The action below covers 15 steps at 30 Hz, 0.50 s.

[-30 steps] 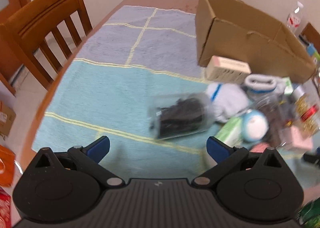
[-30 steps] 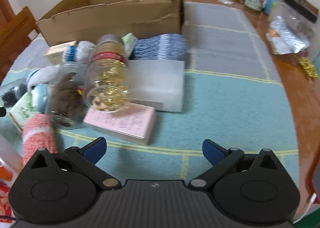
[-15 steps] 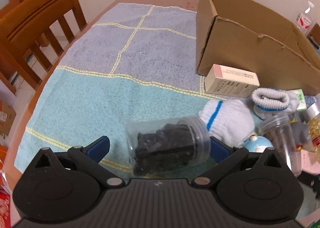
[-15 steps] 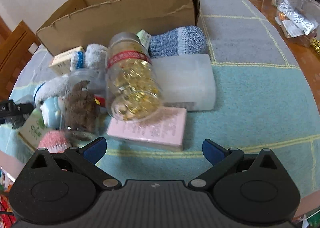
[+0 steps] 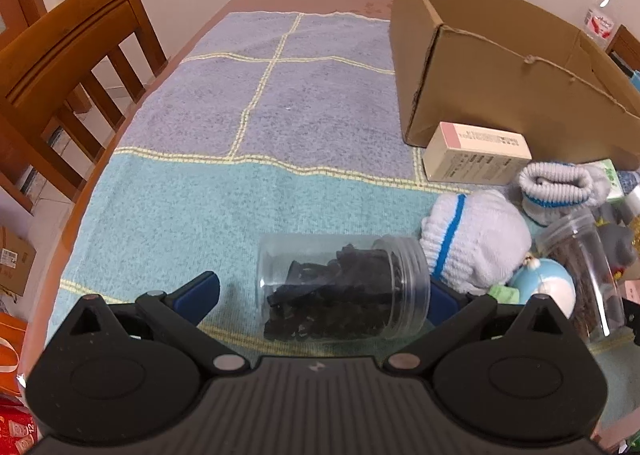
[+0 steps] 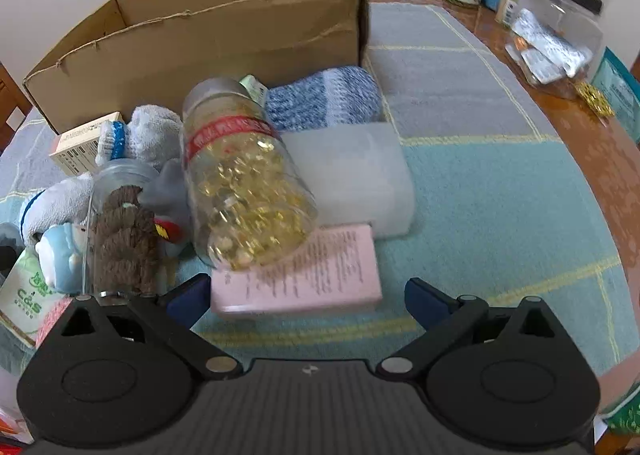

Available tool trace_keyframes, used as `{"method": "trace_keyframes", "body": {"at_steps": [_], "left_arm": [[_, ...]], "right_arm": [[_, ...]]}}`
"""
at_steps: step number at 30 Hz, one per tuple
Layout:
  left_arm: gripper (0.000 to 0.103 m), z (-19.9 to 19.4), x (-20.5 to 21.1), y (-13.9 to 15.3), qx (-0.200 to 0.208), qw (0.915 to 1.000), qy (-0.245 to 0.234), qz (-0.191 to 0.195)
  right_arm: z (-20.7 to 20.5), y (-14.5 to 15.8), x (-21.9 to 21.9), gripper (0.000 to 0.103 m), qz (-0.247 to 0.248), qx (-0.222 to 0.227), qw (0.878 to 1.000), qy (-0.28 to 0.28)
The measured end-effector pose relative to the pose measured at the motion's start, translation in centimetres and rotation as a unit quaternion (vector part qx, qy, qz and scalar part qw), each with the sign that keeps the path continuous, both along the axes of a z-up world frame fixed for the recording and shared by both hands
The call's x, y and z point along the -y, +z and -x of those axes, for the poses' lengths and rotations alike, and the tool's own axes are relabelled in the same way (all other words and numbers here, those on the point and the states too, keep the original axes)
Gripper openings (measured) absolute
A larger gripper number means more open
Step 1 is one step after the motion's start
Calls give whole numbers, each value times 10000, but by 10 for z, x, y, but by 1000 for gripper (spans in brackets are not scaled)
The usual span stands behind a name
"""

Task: Organize objects
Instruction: 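Grasp the clear jar of dark food with left tool while right tool grasps pink box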

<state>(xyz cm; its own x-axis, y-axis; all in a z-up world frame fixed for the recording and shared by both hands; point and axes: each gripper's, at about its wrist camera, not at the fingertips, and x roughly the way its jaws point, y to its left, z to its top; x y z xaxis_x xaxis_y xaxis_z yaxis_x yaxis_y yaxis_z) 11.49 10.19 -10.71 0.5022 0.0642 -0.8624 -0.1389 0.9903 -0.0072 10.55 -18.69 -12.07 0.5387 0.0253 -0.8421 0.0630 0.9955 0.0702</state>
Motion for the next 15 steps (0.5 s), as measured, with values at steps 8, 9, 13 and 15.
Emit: {"method": "trace_keyframes", "body": {"at_steps": [8,9,13,15], "left_arm": [[98,2,0,0,82,9999,-26,116],[96,2,0,0,85,9999,-43,142],[84,2,-2,-2,45,9996,-124,253],[79,4,-2,0,78,9993,-199,298]], "right_arm": [[-1,0,-5,89,281,66,9991,297],[-5,-1,-3,88,310,58,9989,338],[-2,1,-1,85,352,-28,9986,384],[2,1,0,85,381,-72,9985,390]]}}
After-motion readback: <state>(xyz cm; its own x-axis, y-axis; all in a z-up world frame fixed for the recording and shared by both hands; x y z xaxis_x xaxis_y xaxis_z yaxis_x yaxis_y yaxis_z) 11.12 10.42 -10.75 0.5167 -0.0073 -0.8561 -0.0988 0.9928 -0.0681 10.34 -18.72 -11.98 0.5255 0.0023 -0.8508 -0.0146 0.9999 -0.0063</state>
